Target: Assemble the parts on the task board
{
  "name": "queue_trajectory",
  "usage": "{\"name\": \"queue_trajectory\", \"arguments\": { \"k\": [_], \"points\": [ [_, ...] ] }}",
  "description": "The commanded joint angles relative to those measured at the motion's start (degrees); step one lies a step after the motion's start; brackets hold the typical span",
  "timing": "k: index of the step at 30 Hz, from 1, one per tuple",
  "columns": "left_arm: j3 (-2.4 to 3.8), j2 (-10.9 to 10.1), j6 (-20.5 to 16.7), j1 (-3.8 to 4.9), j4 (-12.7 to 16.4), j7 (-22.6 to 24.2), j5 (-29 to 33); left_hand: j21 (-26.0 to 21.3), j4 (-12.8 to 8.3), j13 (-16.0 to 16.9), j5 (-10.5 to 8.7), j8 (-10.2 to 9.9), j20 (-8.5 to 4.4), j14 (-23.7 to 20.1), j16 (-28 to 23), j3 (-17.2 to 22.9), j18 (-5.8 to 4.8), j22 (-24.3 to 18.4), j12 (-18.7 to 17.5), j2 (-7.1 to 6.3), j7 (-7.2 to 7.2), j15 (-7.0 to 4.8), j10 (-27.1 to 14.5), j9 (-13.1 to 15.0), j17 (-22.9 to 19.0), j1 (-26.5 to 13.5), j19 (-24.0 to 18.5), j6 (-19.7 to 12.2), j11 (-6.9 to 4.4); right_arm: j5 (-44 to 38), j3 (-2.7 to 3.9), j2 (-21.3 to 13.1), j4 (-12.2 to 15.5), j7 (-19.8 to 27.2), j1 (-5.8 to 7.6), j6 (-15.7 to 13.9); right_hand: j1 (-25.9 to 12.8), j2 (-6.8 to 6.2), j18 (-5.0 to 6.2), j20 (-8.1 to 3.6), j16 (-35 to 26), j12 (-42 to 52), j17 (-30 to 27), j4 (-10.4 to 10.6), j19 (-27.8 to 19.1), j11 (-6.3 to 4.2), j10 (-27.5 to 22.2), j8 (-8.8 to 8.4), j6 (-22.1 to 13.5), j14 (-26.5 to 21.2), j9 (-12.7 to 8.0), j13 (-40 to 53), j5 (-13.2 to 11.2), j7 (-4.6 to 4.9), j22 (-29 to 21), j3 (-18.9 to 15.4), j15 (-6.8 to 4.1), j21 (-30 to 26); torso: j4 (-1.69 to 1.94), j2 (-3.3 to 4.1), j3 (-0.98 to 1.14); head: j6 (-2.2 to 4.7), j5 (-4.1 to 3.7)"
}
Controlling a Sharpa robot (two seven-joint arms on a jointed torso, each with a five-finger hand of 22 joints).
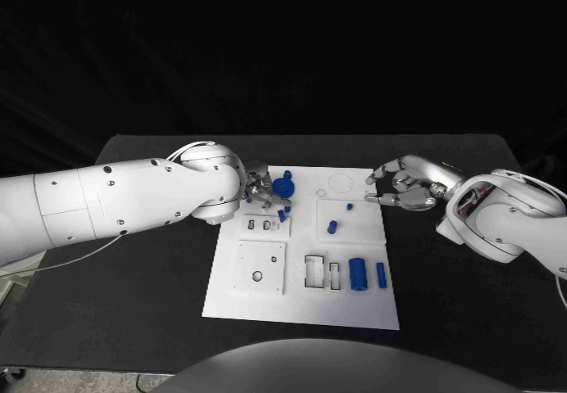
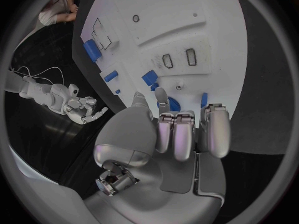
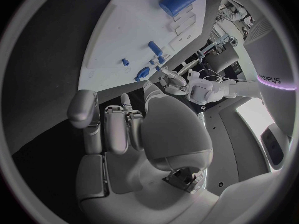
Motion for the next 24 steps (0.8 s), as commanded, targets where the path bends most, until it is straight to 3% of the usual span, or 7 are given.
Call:
{"name": "queue_trajectory", "arguments": {
  "k": [1, 10, 13, 18, 24],
  "points": [
    [0.06, 0.0, 1.8, 0.04, 0.2, -1.7, -1.7, 0.1, 0.0, 14.9, -0.27, 1.1, -0.41, 5.9, 0.1, 0.4, -1.05, 5.4, -0.2, -0.16, -0.18, -0.49, 6.5, 2.2, 15.1, -0.7, 0.0, 0.0, -1.07, 0.1, 0.01, 0.0, -0.1, 0.1, -0.03, 0.2, 0.0, 0.57, 0.48, 0.15, 0.2, 0.1, 3.8, -0.1, 0.4, 0.40, 1.0, 0.00, 0.5, 2.2, -0.1, 10.4, 0.2, 0.01, 1.4, -0.1, 0.19, 0.1, -0.04, -0.27, -0.23, 0.00, 0.07],
    [0.06, 0.1, 2.9, -0.01, 0.2, -1.7, -1.3, -0.3, 0.2, 14.9, -0.73, -0.4, -0.43, 5.9, 0.1, 0.5, -0.88, 4.8, -0.2, 0.01, -0.08, -0.46, 6.5, 3.1, 15.1, -1.5, -0.7, -1.7, -1.01, 0.1, -0.02, 0.0, -0.4, -0.4, -0.05, 0.7, 0.0, 0.62, 0.50, 0.15, 0.0, -0.1, 3.7, 0.0, 0.3, 0.41, 0.7, -0.05, 0.5, 2.2, -0.1, 10.1, 0.3, 0.02, 1.3, -0.2, 0.19, 0.0, 0.06, -0.47, -0.40, 0.00, 0.37],
    [0.05, 0.1, 3.2, -0.03, 0.1, -1.7, -1.1, -0.4, 0.3, 14.9, -0.91, -0.7, -0.42, 5.9, 0.1, 0.5, -0.85, 4.7, -0.2, 0.09, -0.03, -0.43, 6.5, 3.3, 15.1, -1.8, -0.8, -1.8, -0.97, 0.1, -0.03, 0.0, -0.5, -0.6, -0.06, 0.9, 0.0, 0.65, 0.52, 0.16, 0.0, -0.3, 3.6, 0.0, 0.3, 0.41, 0.5, -0.08, 0.5, 2.2, -0.2, 9.9, 0.4, 0.01, 1.3, -0.2, 0.19, -0.1, -0.05, -0.49, -0.51, 0.00, 0.57],
    [0.05, 0.4, 3.7, -0.09, -0.1, -1.6, -0.7, -0.5, 0.4, 14.9, -1.12, -1.1, -0.38, 5.9, 0.1, 0.6, -0.81, 4.5, -0.2, 0.39, 0.02, -0.38, 6.5, 3.7, 15.1, -2.5, -1.0, -1.7, -0.91, 0.3, -0.05, 0.0, -0.6, -0.9, -0.06, 1.2, 0.4, 0.86, 0.53, 0.16, -0.1, -0.4, 3.6, -0.3, 0.3, 0.40, 0.4, -0.29, 0.5, 2.1, -0.4, 9.8, 1.4, 0.02, 1.4, 0.0, 0.21, -0.2, -0.02, -0.44, -0.56, 0.00, 0.35],
    [0.03, 1.3, 3.8, -0.36, -0.9, -1.5, -0.2, -0.6, 0.4, 14.9, -1.21, -1.6, -0.34, 5.9, 0.1, 0.6, -0.81, 4.5, -0.2, 0.80, 0.07, -0.32, 6.5, 4.0, 15.1, -3.2, -1.0, -1.6, -0.86, 0.4, -0.05, -0.1, -0.6, -1.0, -0.06, 1.4, 0.7, 0.99, 0.56, 0.17, -0.1, -0.5, 3.5, -0.5, 0.2, 0.42, 0.3, -0.45, 0.7, 2.1, -0.6, 9.6, 2.3, 0.04, 1.4, 0.2, 0.20, -0.4, 0.03, -0.49, -0.80, 0.00, 0.37]
  ]
}}
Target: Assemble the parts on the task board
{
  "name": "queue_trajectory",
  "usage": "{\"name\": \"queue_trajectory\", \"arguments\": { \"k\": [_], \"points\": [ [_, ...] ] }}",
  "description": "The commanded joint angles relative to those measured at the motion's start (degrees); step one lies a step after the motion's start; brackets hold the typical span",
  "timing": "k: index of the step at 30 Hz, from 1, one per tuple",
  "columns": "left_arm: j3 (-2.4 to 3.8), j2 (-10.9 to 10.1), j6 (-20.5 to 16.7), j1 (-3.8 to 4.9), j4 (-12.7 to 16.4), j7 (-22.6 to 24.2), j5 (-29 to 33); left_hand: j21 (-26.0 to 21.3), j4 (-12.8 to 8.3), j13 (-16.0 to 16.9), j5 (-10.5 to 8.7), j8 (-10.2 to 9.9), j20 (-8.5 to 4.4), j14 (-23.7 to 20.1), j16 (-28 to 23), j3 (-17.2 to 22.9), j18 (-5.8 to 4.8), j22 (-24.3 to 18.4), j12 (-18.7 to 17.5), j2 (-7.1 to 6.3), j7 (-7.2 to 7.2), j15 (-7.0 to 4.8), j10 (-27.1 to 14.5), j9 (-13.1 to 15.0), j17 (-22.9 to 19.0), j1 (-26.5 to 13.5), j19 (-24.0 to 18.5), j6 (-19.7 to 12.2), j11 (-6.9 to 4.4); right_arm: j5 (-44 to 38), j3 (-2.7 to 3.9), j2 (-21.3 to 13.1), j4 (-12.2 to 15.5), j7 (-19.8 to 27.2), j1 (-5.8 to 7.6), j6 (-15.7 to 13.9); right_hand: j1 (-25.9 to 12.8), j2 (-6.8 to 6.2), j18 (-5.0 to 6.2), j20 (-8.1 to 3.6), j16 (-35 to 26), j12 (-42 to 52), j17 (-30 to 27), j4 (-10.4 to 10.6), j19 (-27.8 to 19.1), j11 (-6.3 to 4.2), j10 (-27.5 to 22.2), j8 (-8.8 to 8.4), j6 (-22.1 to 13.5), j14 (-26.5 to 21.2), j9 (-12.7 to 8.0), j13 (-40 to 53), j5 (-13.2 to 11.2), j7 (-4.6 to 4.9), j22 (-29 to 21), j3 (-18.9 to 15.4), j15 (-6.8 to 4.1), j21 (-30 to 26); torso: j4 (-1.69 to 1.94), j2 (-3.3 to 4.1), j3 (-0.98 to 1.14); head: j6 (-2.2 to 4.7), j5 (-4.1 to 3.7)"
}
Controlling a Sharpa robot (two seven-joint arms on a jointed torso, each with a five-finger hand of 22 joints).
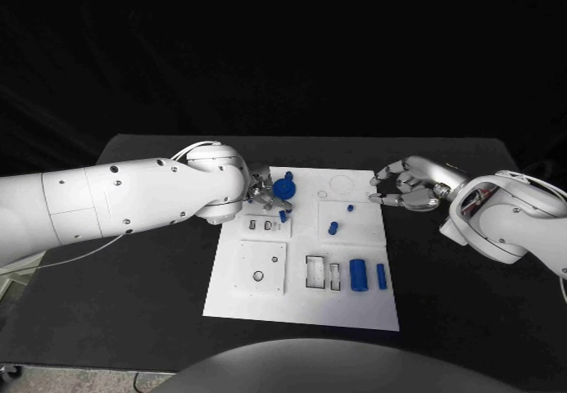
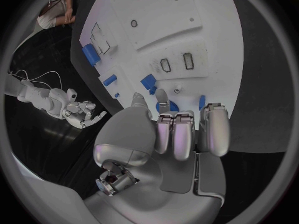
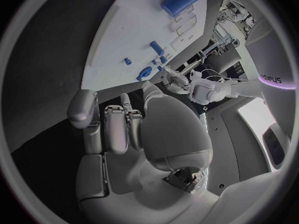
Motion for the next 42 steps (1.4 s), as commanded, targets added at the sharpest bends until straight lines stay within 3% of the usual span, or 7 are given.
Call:
{"name": "queue_trajectory", "arguments": {
  "k": [1, 5, 25, 42],
  "points": [
    [0.01, 0.5, 1.4, -0.19, -0.4, 0.0, 0.6, -0.3, 0.1, 15.0, -0.30, -0.4, -0.15, 6.0, 0.1, 0.3, -0.81, 4.5, -0.2, -0.12, -0.04, -0.23, 5.9, 0.1, 15.1, -0.7, -0.4, -0.3, -0.24, 0.2, 0.00, -0.1, 0.1, -0.4, -0.03, 0.9, 0.1, 0.39, 0.56, 0.18, -0.1, -0.3, 3.5, -0.3, 0.2, 0.22, 0.5, -0.20, 0.3, 2.1, -0.1, 9.6, 0.2, 0.02, 1.4, 0.0, 0.21, -0.2, 0.04, 0.00, -0.16, 0.01, -0.05],
    [0.00, 0.9, 1.2, -0.42, -0.7, 0.0, 0.8, -0.4, 0.1, 15.0, -0.31, -0.6, -0.13, 6.0, 0.1, 0.3, -0.78, 4.4, -0.2, 0.02, -0.03, -0.22, 5.9, 0.2, 15.1, -0.9, -0.6, -0.2, -0.23, 0.2, 0.00, -0.2, 0.2, -0.4, -0.03, 1.1, 0.1, 0.39, 0.56, 0.18, -0.1, -0.3, 3.5, -0.3, 0.2, 0.22, 0.5, -0.20, 0.3, 2.1, -0.1, 9.6, 0.2, 0.02, 1.4, 0.0, 0.21, -0.2, -0.12, 0.11, -0.19, 0.01, 0.05],
    [-0.10, 1.3, 3.3, -0.76, -1.2, -0.2, 1.2, -0.8, -0.9, 15.0, 1.47, -3.5, -0.01, 6.0, 0.1, 1.8, -0.67, 4.2, -0.2, 0.03, -0.07, -0.14, 5.9, 1.2, 15.1, 0.9, -1.0, 0.9, -0.21, 0.5, 0.00, -0.2, 0.2, -1.0, -0.03, 2.2, 0.0, 0.40, 0.69, 0.19, -0.6, -1.0, 3.0, -0.2, 0.0, 0.25, -0.3, -0.26, 0.5, 1.9, -0.2, 8.9, 0.7, 0.06, 1.2, -0.1, 0.24, -0.9, -0.22, -0.12, -0.29, 0.01, 0.34],
    [-0.22, 1.5, 3.2, -0.94, -1.8, 0.1, 3.9, -1.3, -1.3, 15.0, 2.37, -5.5, -0.01, 6.0, 0.1, 2.7, -0.50, 3.6, -0.2, -0.17, 0.03, -0.13, 5.9, 1.7, 15.1, 2.0, -1.7, 1.0, -0.17, 1.0, 0.00, 0.0, 0.2, -0.9, -0.03, 2.3, 0.0, 0.44, 0.82, 0.23, -1.0, -1.7, 2.6, -0.2, -0.4, 0.27, -1.1, -0.33, 0.7, 1.7, -0.3, 8.1, 0.8, 0.04, 0.9, 0.0, 0.29, -1.7, -0.19, -0.21, -0.38, 0.01, -0.07]
  ]
}}
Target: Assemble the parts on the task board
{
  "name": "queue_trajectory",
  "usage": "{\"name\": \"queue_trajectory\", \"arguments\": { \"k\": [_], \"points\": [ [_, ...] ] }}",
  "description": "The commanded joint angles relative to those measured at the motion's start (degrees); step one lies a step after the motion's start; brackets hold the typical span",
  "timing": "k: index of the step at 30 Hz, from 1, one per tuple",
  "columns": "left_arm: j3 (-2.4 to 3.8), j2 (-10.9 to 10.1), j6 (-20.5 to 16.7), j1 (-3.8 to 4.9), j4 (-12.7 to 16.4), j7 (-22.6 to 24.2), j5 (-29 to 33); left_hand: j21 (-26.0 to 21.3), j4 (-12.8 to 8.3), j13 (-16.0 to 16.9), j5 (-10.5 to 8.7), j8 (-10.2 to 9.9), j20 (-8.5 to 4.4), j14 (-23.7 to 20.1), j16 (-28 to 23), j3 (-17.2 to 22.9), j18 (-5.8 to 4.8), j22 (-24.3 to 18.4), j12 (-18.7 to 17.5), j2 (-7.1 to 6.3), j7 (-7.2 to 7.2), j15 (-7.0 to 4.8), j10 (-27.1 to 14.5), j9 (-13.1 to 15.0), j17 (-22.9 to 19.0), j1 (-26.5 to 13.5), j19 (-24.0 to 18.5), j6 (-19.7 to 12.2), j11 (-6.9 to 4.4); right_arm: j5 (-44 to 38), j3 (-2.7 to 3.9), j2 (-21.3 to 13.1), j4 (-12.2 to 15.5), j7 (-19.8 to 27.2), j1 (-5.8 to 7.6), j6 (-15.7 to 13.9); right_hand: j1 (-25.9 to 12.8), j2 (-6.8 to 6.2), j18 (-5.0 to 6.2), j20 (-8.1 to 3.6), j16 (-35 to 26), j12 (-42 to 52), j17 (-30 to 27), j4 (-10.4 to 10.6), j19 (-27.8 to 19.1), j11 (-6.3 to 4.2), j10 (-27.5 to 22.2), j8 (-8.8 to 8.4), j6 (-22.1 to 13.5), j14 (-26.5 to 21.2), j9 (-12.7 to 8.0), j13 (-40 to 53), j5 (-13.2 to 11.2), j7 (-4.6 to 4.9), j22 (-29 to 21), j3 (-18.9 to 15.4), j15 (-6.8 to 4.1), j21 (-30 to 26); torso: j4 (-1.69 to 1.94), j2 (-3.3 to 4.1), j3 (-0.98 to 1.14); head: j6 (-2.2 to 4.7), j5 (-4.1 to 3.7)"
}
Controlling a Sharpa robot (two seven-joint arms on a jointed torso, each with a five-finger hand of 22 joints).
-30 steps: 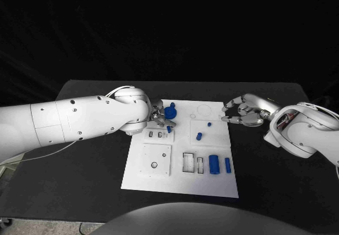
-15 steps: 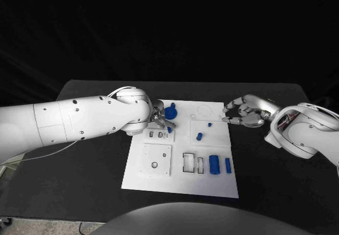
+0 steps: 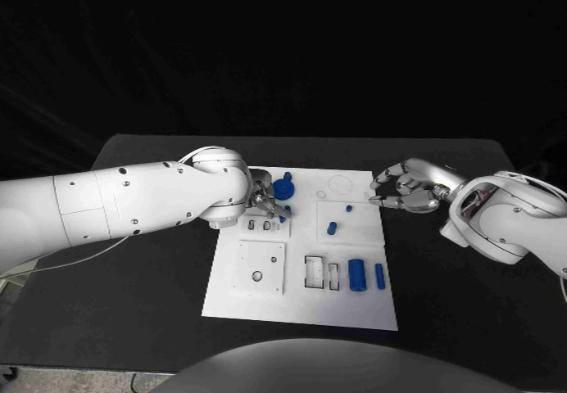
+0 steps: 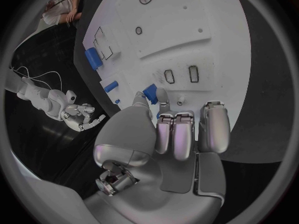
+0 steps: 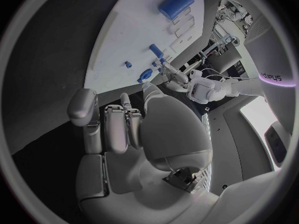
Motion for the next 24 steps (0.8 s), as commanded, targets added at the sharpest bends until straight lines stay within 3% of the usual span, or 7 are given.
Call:
{"name": "queue_trajectory", "arguments": {
  "k": [1, 8, 24],
  "points": [
    [-0.08, 0.3, 0.7, -0.09, -0.3, 0.3, 1.1, -0.2, 0.0, 14.9, 0.35, -0.5, -0.06, 6.0, 0.1, 0.5, -0.48, 3.6, -0.4, -0.01, 0.34, -0.12, 6.0, 0.1, 15.1, 0.7, -0.4, 0.3, -0.29, 0.3, 0.00, 0.1, 0.0, -0.2, -0.04, 0.8, 0.0, 0.44, 0.82, 0.03, -0.3, -0.3, 2.7, -0.2, -0.2, -0.04, -0.4, -0.33, 0.3, 1.7, 0.0, 8.1, 0.2, 0.03, 0.9, 0.0, 0.29, -0.4, 0.05, -0.07, 0.00, 0.01, -0.01],
    [-0.18, 0.5, 0.1, -0.30, -0.5, 0.6, 1.4, -0.5, 0.1, 14.9, 0.61, -1.8, 0.04, 6.0, 0.1, 0.8, -0.41, 3.4, -0.4, -0.16, 0.53, 0.01, 6.0, 0.3, 15.1, 0.8, -0.8, 0.3, -0.12, 0.4, 0.00, 0.2, -0.1, -0.2, -0.05, 0.9, 0.1, 0.47, 0.84, 0.04, -0.4, -0.4, 2.6, -0.2, -0.3, -0.02, -0.5, -0.35, 0.3, 1.6, -0.1, 8.0, 0.2, 0.05, 0.9, 0.0, 0.30, -0.5, 0.02, -0.10, -0.05, 0.01, -0.21],
    [-0.13, -0.2, -1.0, -0.35, -0.1, 1.0, 1.7, -0.6, 0.4, 14.9, 0.84, -2.6, 0.12, 6.0, 0.1, 0.8, -0.41, 3.4, -0.4, -0.55, 0.65, 0.11, 6.0, 0.5, 15.1, 0.7, -0.8, 0.4, -0.01, 0.6, 0.00, 0.1, -0.4, -0.7, -0.07, 1.4, 0.1, 0.50, 0.85, 0.04, -0.4, -0.4, 2.6, -0.2, -0.3, -0.01, -0.5, -0.36, 0.3, 1.6, -0.1, 8.1, 0.2, 0.07, 0.9, 0.0, 0.31, -0.6, 0.15, -0.15, -0.09, 0.01, -0.58]
  ]
}}
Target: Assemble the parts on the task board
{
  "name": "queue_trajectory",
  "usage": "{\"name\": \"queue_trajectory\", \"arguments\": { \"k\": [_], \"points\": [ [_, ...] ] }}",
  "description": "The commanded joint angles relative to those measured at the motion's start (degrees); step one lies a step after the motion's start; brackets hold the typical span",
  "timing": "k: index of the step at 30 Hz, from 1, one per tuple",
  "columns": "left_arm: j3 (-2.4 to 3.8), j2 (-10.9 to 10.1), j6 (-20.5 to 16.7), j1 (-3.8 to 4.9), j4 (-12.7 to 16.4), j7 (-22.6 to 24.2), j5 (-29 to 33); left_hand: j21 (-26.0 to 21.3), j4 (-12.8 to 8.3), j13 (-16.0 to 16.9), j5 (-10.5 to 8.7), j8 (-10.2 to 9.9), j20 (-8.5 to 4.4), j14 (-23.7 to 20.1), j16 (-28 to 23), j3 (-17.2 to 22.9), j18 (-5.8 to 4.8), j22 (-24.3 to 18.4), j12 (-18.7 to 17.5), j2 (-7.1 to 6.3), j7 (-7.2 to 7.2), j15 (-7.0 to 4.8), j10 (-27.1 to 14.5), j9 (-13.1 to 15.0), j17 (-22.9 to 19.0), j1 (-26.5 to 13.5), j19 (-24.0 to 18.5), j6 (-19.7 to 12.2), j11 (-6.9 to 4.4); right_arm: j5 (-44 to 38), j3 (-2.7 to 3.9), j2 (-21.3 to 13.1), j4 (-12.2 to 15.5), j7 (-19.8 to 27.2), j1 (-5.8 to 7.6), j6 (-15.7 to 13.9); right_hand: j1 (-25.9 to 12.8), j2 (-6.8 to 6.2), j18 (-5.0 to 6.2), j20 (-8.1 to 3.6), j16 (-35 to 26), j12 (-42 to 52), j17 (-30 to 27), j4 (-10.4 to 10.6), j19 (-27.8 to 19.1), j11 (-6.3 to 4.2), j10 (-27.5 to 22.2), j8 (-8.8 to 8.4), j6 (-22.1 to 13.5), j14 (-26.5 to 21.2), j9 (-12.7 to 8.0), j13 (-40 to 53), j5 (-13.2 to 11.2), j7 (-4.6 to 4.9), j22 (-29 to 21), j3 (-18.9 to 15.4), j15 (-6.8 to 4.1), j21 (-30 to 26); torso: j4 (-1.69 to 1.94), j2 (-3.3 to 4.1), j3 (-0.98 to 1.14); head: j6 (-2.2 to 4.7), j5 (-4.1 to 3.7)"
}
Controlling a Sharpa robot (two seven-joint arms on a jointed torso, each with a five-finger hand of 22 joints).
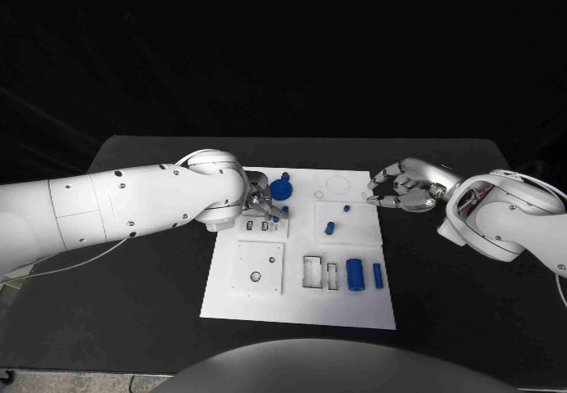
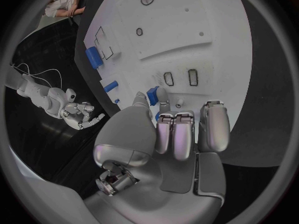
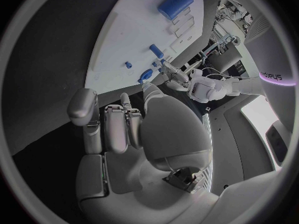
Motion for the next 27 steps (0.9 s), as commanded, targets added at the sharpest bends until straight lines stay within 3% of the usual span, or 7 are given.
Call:
{"name": "queue_trajectory", "arguments": {
  "k": [1, 13, 18, 27],
  "points": [
    [0.04, -0.1, -0.4, 0.00, 0.2, 0.7, 0.4, -0.3, 0.1, 14.9, 0.29, -0.3, 0.08, 6.0, 0.1, 0.3, -0.41, 3.4, -0.2, -0.24, 0.25, 0.10, 6.1, 0.1, 15.0, 0.4, -0.4, 0.0, -0.12, 0.2, 0.01, 0.0, -0.1, -0.4, -0.05, 1.0, 0.1, 0.50, 0.85, 0.04, -0.1, -0.2, 2.7, -0.2, -0.3, -0.01, -0.5, -0.37, 0.3, 1.6, -0.1, 8.1, 0.2, 0.07, 0.9, 0.0, 0.31, -0.4, 0.04, -0.02, -0.03, 0.01, 0.07],
    [0.09, -0.1, -0.4, 0.00, -0.1, 0.8, 0.5, -0.4, 0.2, 14.9, 0.56, -0.7, 0.12, 6.0, 0.1, 0.3, -0.37, 3.2, -0.2, -0.43, 0.29, 0.14, 6.1, 0.2, 15.0, 0.4, -0.5, 0.1, -0.08, 0.5, 0.01, 0.1, -0.3, -0.7, -0.06, 1.6, 0.1, 0.55, 0.86, 0.05, -0.1, -0.2, 2.7, -0.2, -0.3, 0.00, -0.5, -0.39, 0.3, 1.6, -0.1, 8.1, 0.2, 0.08, 0.9, 0.0, 0.31, -0.4, 0.03, -0.04, -0.10, 0.01, 0.35],
    [0.12, 0.0, -0.2, 0.00, -0.4, 0.8, 0.7, -0.6, 0.4, 14.9, 2.24, -1.8, 0.23, 6.0, 0.1, 0.6, -0.33, 3.2, -0.2, -0.67, 0.40, 0.26, 6.1, 0.6, 15.0, 0.6, -0.7, 0.2, 0.04, 0.6, 0.01, 0.0, -0.3, -0.9, -0.07, 1.9, 0.2, 0.58, 0.86, 0.05, -0.2, -0.2, 2.6, -0.2, -0.3, 0.00, -0.5, -0.40, 0.3, 1.6, -0.1, 8.1, 0.2, 0.09, 0.9, 0.1, 0.31, -0.5, 0.02, -0.04, -0.08, 0.01, 0.48],
    [0.12, 0.2, 0.6, 0.00, -0.9, 0.8, 1.6, -0.9, 0.5, 14.9, 2.86, -2.7, 0.33, 6.0, 0.1, 0.8, -0.24, 2.9, -0.2, -0.78, 0.54, 0.37, 6.1, 0.8, 15.0, 0.8, -1.1, 0.0, 0.16, 0.7, 0.00, 0.0, -0.3, -1.1, -0.08, 2.5, 0.4, 0.73, 0.88, 0.07, -0.3, -0.3, 2.5, -0.3, -0.4, 0.03, -0.6, -0.46, 0.4, 1.6, -0.2, 8.0, 0.3, 0.13, 0.8, 0.2, 0.34, -0.6, -0.08, -0.07, -0.07, 0.01, 0.66]
  ]
}}
